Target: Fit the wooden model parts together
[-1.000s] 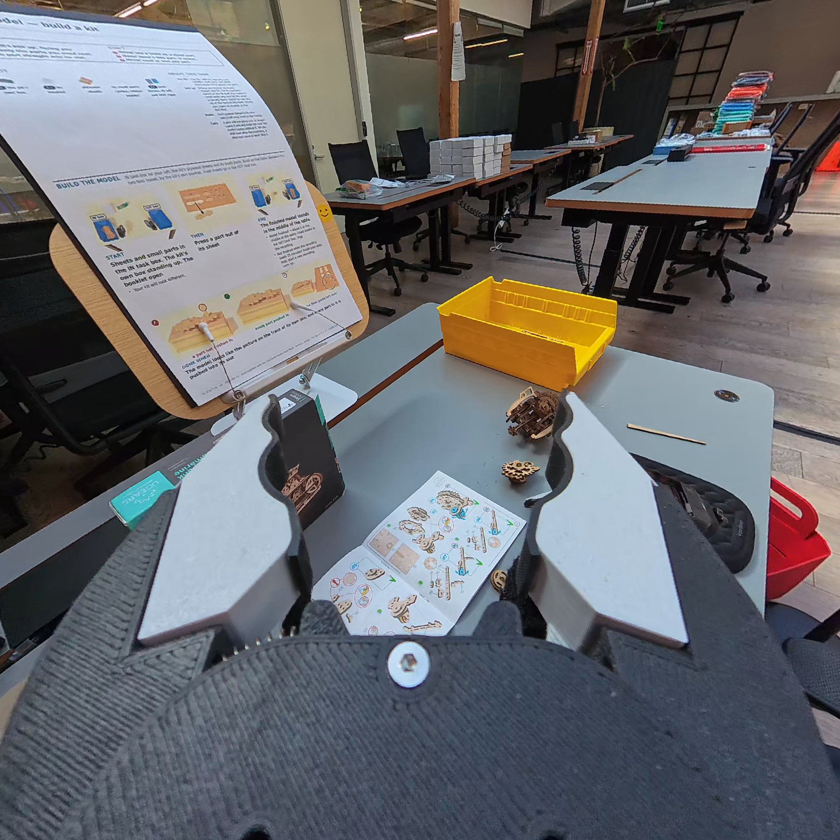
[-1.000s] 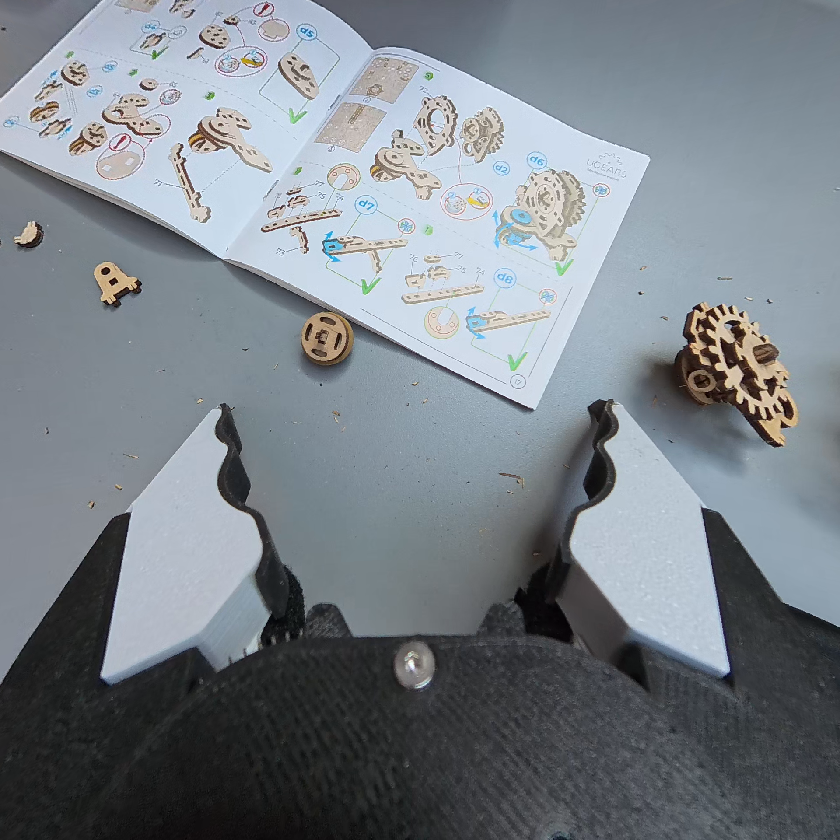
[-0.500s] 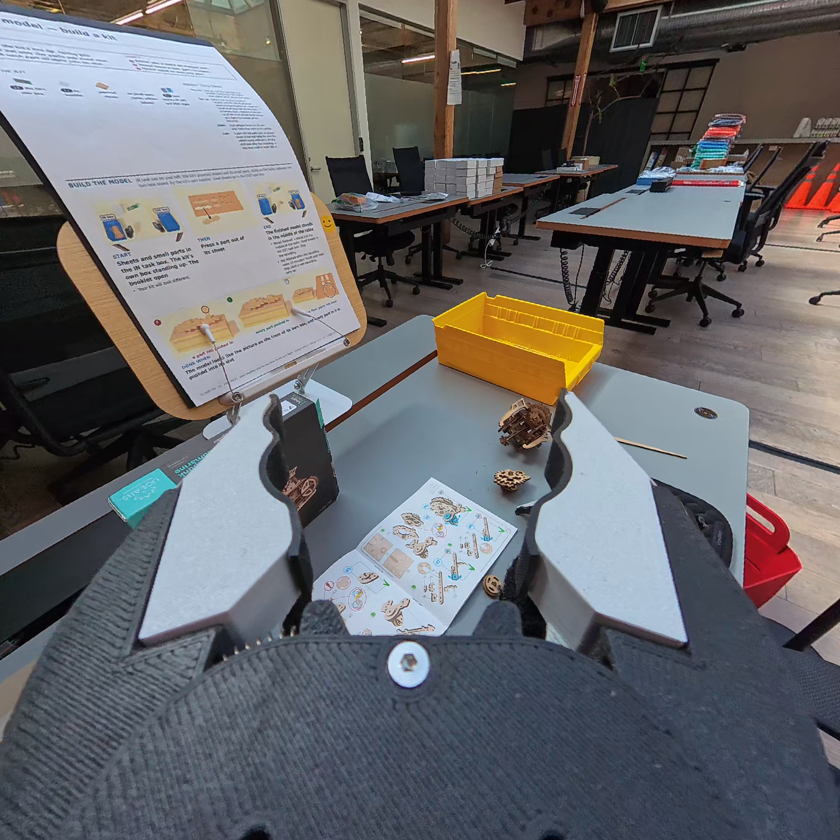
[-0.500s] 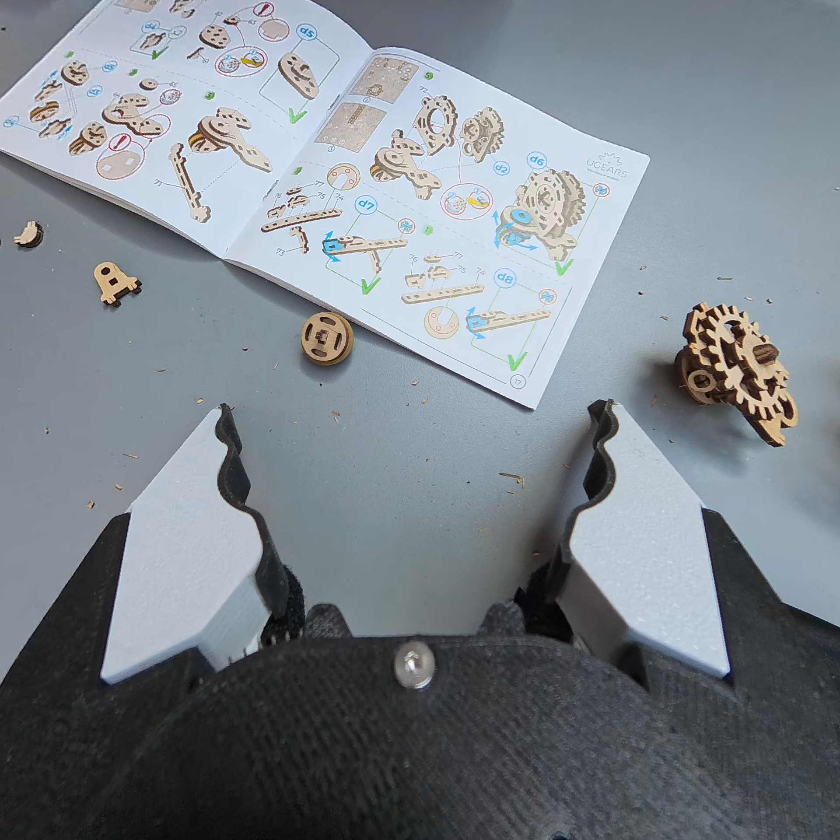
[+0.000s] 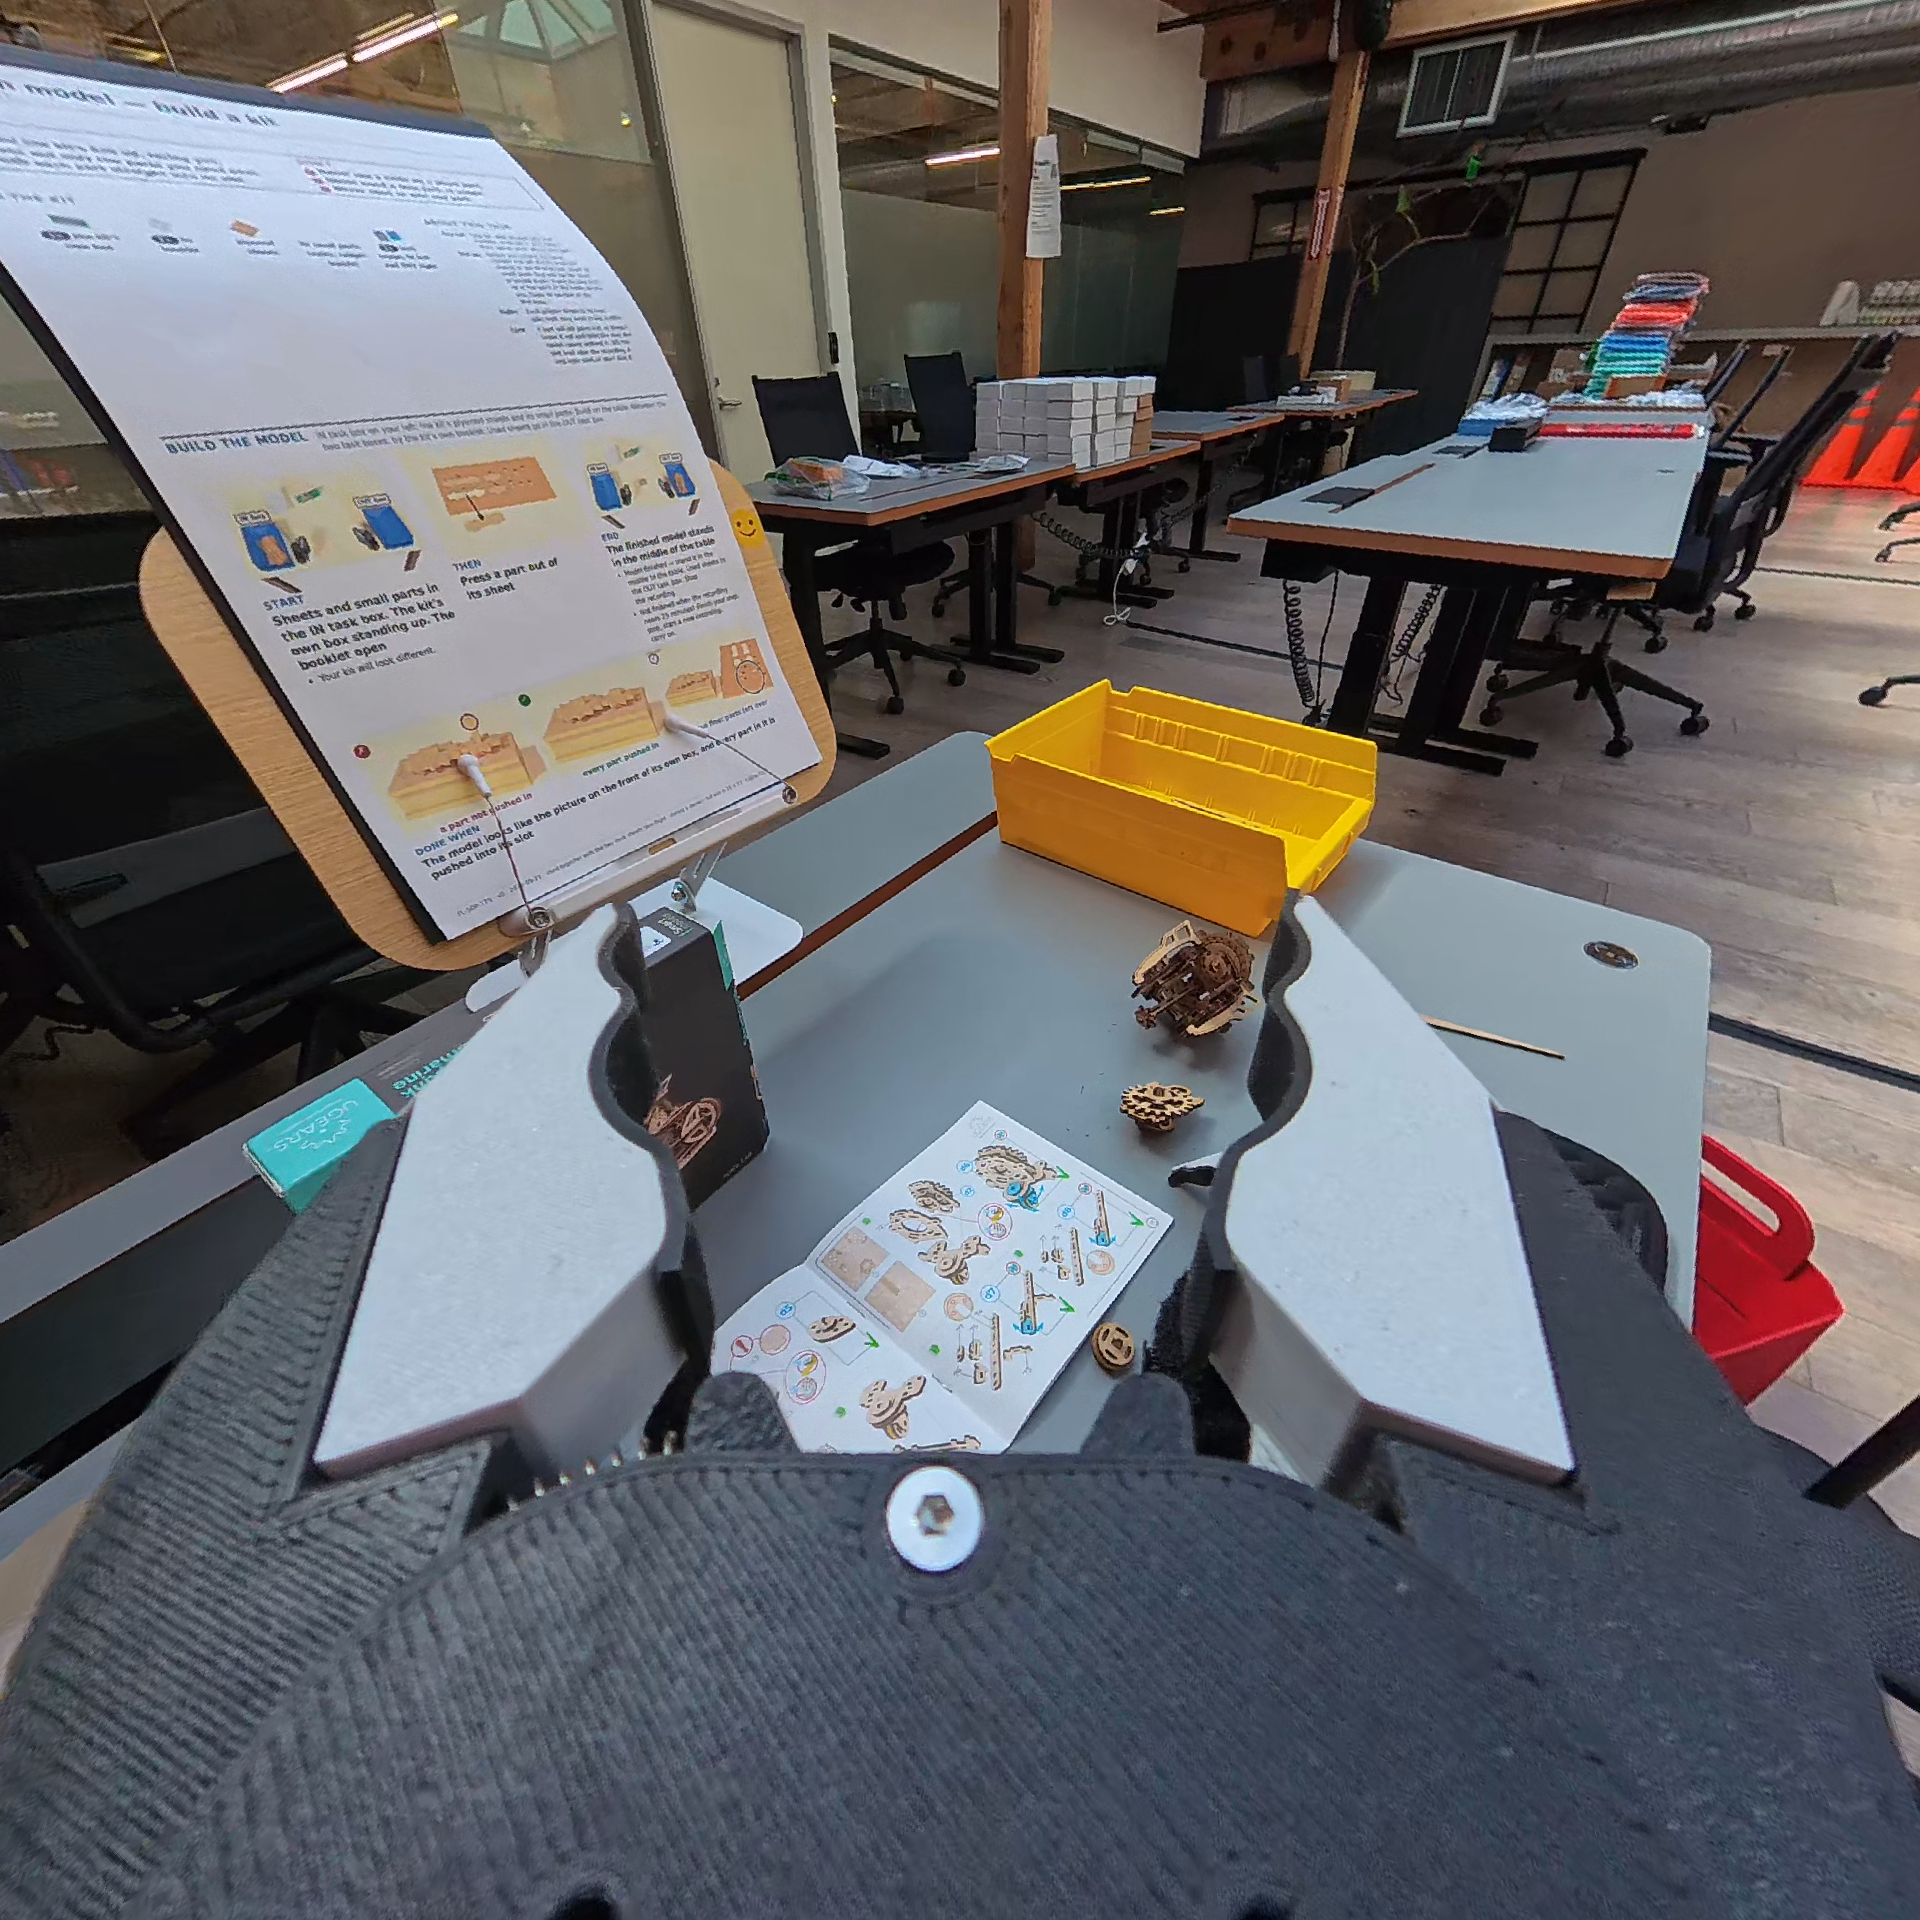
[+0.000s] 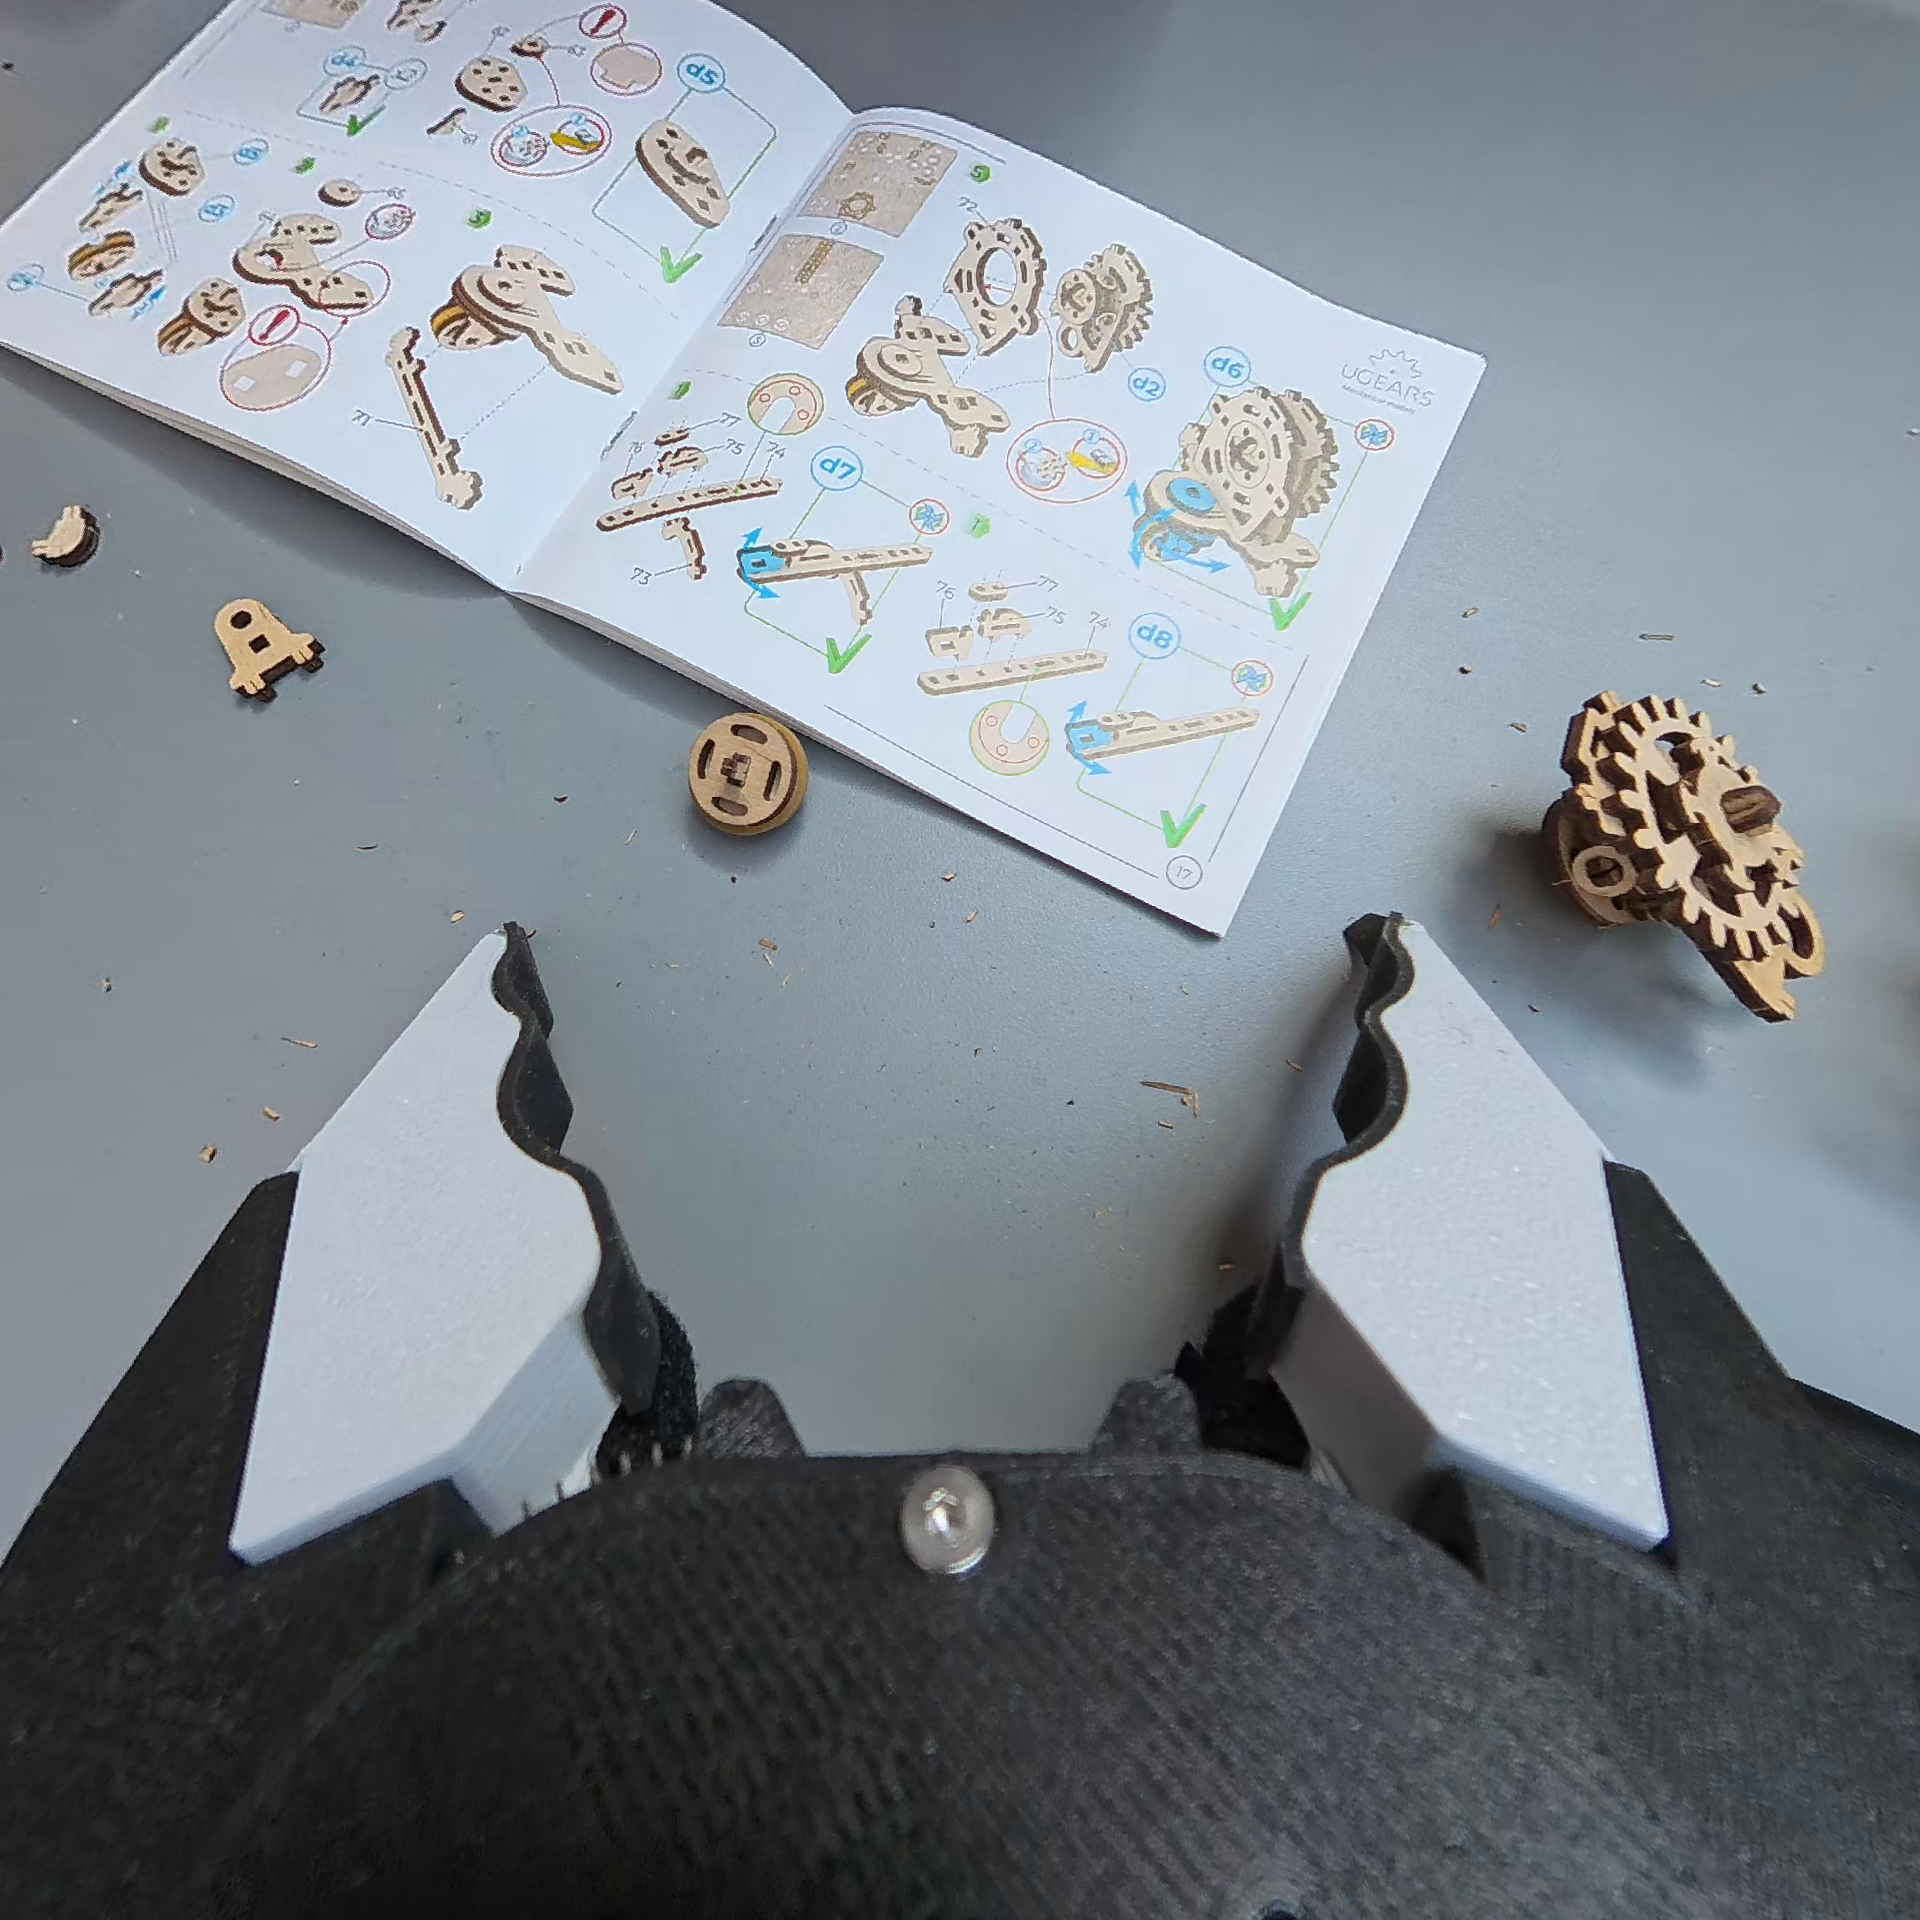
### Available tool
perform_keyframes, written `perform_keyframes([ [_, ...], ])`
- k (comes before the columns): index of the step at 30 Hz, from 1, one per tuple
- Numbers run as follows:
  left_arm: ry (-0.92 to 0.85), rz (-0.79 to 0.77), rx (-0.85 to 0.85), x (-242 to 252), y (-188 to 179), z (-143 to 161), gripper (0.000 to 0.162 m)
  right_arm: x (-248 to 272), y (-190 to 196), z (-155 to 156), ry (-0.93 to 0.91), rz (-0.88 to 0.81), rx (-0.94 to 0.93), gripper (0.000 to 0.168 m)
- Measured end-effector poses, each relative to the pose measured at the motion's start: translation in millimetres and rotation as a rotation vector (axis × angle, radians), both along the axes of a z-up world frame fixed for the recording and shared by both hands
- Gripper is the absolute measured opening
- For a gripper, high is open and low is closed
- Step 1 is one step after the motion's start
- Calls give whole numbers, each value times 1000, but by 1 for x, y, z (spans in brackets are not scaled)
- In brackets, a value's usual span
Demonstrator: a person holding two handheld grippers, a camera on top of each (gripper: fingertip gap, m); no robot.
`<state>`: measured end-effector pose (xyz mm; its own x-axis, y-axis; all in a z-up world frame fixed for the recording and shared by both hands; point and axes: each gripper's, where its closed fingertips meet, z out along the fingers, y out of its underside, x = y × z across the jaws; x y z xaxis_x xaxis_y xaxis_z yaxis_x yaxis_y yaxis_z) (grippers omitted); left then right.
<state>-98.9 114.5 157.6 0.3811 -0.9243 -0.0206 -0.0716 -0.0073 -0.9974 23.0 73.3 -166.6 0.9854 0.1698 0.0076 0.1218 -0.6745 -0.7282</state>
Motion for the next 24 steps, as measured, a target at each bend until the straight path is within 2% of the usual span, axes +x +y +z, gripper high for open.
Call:
perform_keyframes([
  [11,-29,20,40,-17,0,12,118,0,0,0,0,3,0,151],
  [24,55,0,8,16,10,-19,120,-1,2,-1,1,11,-1,152],
])
